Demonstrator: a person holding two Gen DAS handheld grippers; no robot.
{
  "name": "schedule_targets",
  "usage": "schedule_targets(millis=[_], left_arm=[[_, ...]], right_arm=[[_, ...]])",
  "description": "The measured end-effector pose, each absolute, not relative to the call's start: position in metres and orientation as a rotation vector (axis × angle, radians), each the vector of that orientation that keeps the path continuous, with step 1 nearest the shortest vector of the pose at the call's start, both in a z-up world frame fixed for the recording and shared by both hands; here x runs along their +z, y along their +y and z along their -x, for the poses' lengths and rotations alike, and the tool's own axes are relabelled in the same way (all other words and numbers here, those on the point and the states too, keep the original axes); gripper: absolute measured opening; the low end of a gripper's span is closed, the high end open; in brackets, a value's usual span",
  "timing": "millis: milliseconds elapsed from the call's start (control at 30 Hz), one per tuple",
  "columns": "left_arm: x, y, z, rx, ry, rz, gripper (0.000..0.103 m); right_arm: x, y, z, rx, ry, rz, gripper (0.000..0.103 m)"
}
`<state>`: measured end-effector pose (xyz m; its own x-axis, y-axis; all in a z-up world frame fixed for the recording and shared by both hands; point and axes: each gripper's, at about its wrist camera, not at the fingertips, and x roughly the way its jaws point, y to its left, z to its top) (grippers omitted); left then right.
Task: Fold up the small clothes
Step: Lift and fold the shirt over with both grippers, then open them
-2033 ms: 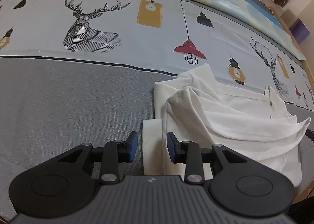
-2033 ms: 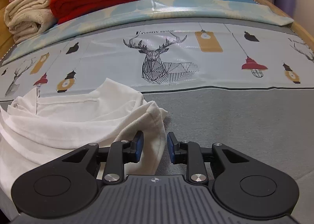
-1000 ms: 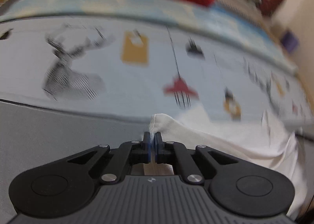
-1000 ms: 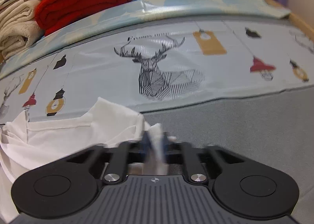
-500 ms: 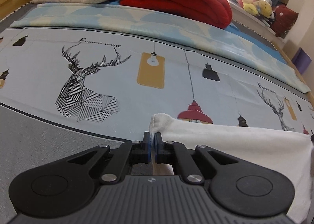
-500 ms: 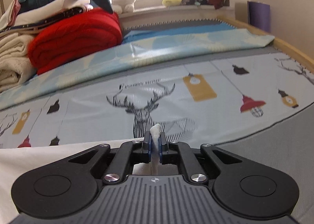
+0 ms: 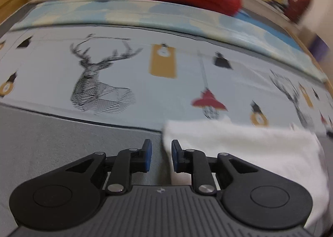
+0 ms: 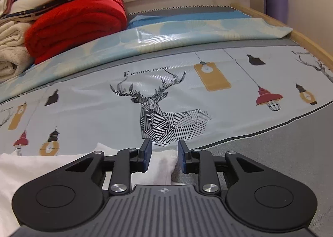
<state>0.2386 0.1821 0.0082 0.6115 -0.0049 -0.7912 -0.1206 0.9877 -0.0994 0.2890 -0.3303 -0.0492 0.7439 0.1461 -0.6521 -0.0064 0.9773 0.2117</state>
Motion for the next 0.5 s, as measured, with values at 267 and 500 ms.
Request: schedule_targets(millis=[267,500], left_arm=[[0.003,0.127,-0.183,-0.295,0.964,-0.104,0.022],[-0.055,0.108,-0.156,-0.336,1.217,-0.363,0.022]], right_arm=[[-0.020,-0.321,-0.235,0.285,0.750,-0.137,0.040],[-0.045,-0.295,-0.179,0.471,0.963,0.167,0.040]])
